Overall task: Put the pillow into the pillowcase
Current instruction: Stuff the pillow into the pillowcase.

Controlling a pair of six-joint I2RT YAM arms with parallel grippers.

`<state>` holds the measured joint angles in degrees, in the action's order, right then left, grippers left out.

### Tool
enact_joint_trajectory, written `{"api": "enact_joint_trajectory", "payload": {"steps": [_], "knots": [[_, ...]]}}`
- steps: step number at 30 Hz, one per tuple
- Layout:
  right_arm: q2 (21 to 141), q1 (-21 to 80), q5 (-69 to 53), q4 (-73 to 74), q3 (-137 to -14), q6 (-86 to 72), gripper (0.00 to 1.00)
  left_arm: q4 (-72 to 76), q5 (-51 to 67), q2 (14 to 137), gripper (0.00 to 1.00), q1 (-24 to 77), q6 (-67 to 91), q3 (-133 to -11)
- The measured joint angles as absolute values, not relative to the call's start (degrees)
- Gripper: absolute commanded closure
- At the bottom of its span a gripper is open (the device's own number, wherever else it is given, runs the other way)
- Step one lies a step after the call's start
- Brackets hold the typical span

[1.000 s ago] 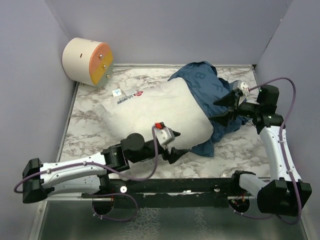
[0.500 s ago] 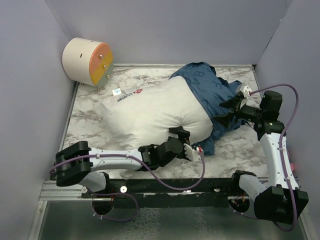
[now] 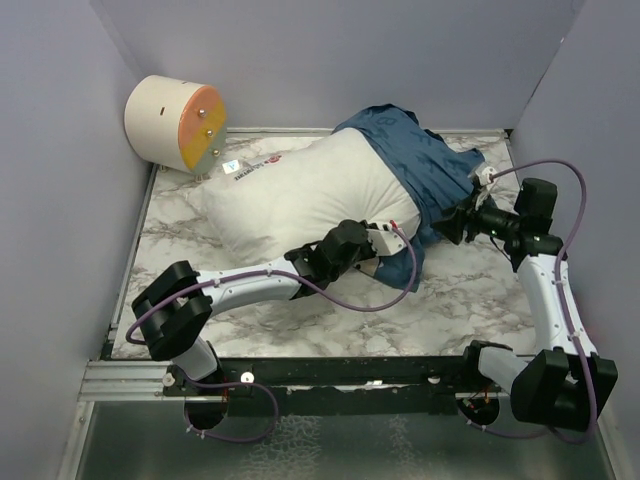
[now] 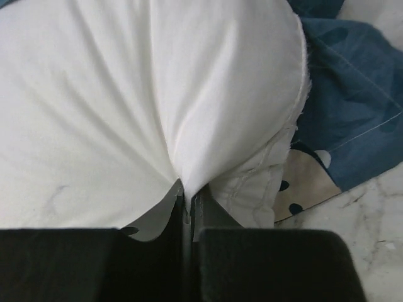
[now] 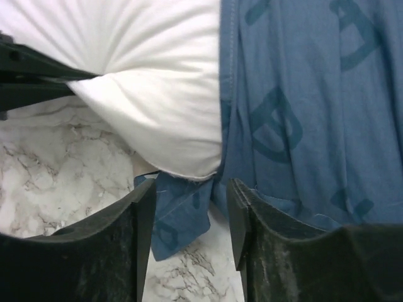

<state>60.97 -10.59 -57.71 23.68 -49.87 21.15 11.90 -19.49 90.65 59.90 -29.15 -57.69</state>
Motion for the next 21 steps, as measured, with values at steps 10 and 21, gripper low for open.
{"api": "enact_joint_trajectory", "payload": {"steps": [10,21], "knots": [[69.8,-0.6,-41.2,18.0,-49.8,17.1,0.53,9.8,-7.6,90.5,1.0,59.0,-19.4,-58.3],[71.6,3.0,-25.9,15.1,-49.7,16.7,0.62,9.9,-4.2,90.1,1.0,58.5,-14.2,-58.3]]}}
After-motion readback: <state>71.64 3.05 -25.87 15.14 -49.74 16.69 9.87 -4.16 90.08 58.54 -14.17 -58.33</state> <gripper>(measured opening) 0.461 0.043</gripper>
